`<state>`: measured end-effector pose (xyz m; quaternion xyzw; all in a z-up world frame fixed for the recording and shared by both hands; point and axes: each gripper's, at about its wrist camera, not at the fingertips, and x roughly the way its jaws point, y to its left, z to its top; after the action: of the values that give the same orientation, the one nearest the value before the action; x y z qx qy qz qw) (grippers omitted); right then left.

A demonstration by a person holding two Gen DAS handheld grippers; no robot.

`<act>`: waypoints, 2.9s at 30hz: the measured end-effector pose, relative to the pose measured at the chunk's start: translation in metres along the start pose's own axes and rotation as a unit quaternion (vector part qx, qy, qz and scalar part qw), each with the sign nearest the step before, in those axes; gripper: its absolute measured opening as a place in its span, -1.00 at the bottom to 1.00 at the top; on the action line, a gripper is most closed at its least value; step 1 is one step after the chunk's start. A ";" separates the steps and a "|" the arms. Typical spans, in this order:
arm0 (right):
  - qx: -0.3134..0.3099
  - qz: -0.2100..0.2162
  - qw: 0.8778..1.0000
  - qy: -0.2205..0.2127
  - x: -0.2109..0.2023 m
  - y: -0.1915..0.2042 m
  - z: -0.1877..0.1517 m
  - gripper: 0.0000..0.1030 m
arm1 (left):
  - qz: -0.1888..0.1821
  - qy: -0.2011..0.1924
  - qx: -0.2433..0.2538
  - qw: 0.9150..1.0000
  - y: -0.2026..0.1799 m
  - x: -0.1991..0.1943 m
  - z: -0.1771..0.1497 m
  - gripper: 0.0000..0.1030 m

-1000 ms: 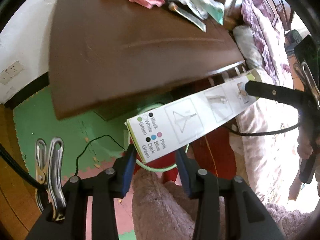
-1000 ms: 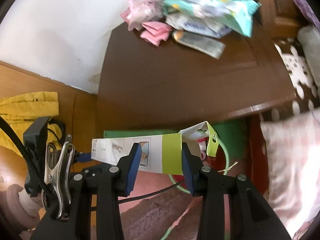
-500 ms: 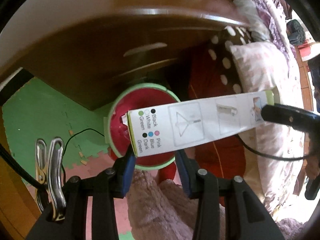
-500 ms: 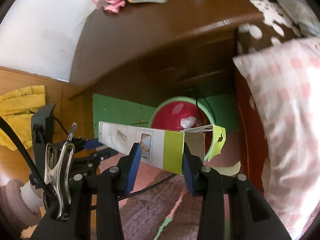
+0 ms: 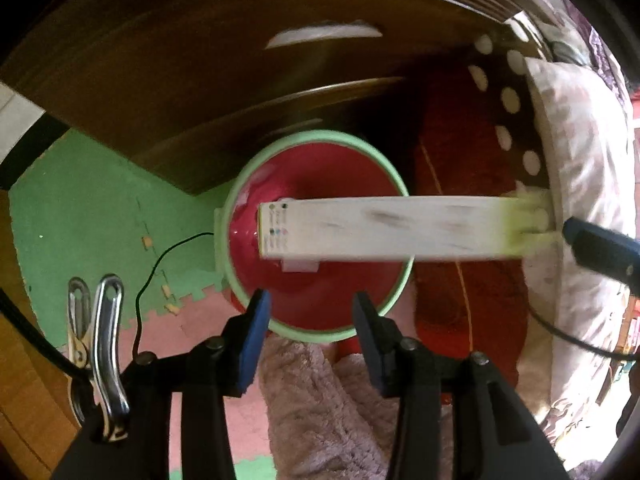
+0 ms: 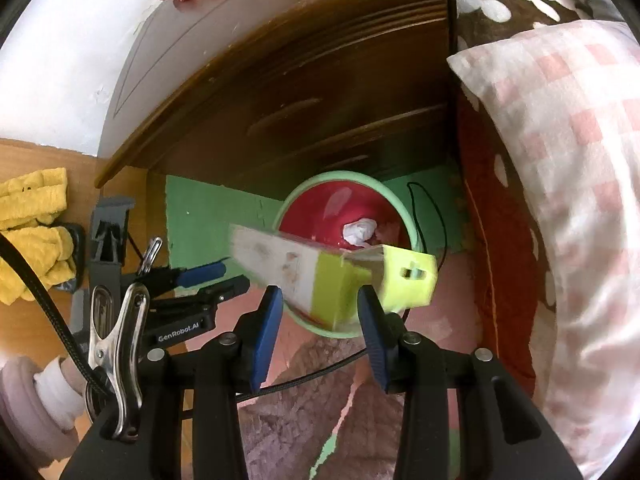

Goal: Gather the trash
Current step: 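Carry the box over the pink bucket and open the right tool, then raise both open tools from the bucket back toward the nightstand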

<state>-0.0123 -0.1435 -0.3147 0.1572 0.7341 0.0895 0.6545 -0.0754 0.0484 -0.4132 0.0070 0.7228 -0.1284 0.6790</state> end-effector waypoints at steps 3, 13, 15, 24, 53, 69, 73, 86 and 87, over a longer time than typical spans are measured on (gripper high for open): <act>-0.004 -0.004 1.000 -0.004 -0.002 0.000 0.000 -0.20 | 0.003 0.004 -0.002 1.000 0.000 0.001 -0.002 -0.12; -0.024 0.007 1.000 0.002 0.002 0.011 0.003 -0.20 | -0.005 -0.014 -0.019 1.000 -0.008 -0.021 -0.010 -0.12; -0.028 0.010 1.000 0.001 -0.001 0.015 0.005 -0.20 | -0.006 -0.021 -0.022 1.000 -0.009 -0.030 -0.011 -0.12; -0.028 0.013 0.999 -0.022 -0.036 0.012 -0.001 -0.20 | -0.004 -0.057 -0.055 0.997 -0.010 -0.089 -0.026 -0.12; -0.037 0.026 0.982 -0.184 -0.231 0.089 -0.101 -0.20 | -0.005 -0.167 0.031 0.985 -0.040 -0.305 -0.097 -0.12; -0.113 0.040 0.955 -0.271 -0.271 0.217 -0.096 -0.20 | 0.024 -0.244 0.035 0.969 0.007 -0.404 -0.093 -0.09; -0.125 0.042 0.953 -0.272 -0.263 0.238 -0.068 -0.20 | 0.034 -0.253 0.016 0.967 0.028 -0.417 -0.074 -0.08; -0.161 0.060 0.950 -0.261 -0.250 0.267 0.034 -0.20 | 0.067 -0.273 -0.024 0.960 0.072 -0.444 0.027 -0.08; -0.158 0.061 0.951 -0.259 -0.249 0.266 0.042 -0.20 | 0.067 -0.274 -0.023 0.959 0.073 -0.445 0.033 -0.08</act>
<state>0.0824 0.0153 0.0024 0.1144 0.5045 0.2002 0.8321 0.0049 0.1851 0.0097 0.0046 0.5095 -0.0631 0.8581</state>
